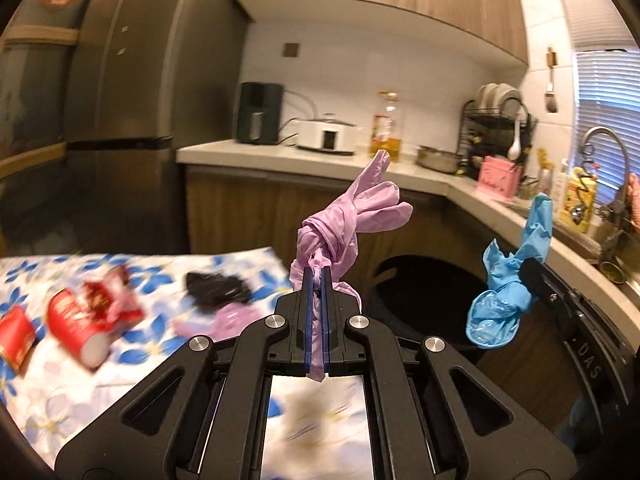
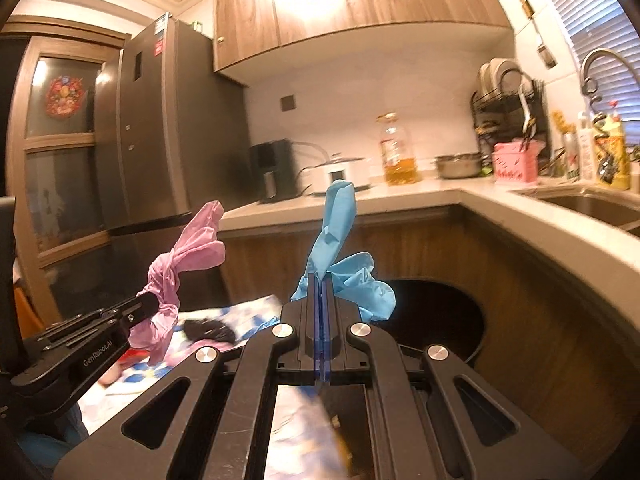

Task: Collect trash
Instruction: 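Carry the blue and pink gloves over the black bin with both tools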

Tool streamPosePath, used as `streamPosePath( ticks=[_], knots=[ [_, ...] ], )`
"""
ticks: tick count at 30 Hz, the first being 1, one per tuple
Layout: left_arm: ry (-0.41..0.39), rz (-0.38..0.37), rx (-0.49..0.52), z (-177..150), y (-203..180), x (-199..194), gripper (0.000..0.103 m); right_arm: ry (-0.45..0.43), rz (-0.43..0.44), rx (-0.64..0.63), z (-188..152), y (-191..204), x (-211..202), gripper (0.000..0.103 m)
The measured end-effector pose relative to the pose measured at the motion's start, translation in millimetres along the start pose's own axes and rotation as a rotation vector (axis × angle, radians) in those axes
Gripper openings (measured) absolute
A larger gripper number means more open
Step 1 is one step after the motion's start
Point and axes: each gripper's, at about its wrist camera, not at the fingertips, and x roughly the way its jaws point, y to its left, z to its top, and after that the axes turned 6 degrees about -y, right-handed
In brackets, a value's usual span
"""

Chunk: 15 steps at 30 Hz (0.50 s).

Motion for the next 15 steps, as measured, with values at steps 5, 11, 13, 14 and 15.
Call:
streamPosePath(
  ticks=[5, 11, 13, 14, 15],
  knots=[
    [-0.010, -0.062, 0.028, 7, -32, 22, 0.002, -0.028, -0.066, -0.013, 11, -24, 8, 0.002],
    [-0.004, -0.111, 0.034, 9, -56, 49, 0.002, -0.041, -0.114, -0.005, 19, -49, 20, 0.002],
    [-0.002, -0.123, 0.041, 8, -63, 58, 0.002, -0.041, -0.121, -0.002, 20, -56, 24, 0.002],
    [0.001, -0.128, 0.043, 8, -65, 62, 0.002, -0.043, -0.127, -0.005, 20, -59, 27, 0.002],
    [0.005, -0.138, 0.041, 7, -68, 66, 0.002, -0.045, -0.131, -0.005, 20, -61, 28, 0.002]
  ],
)
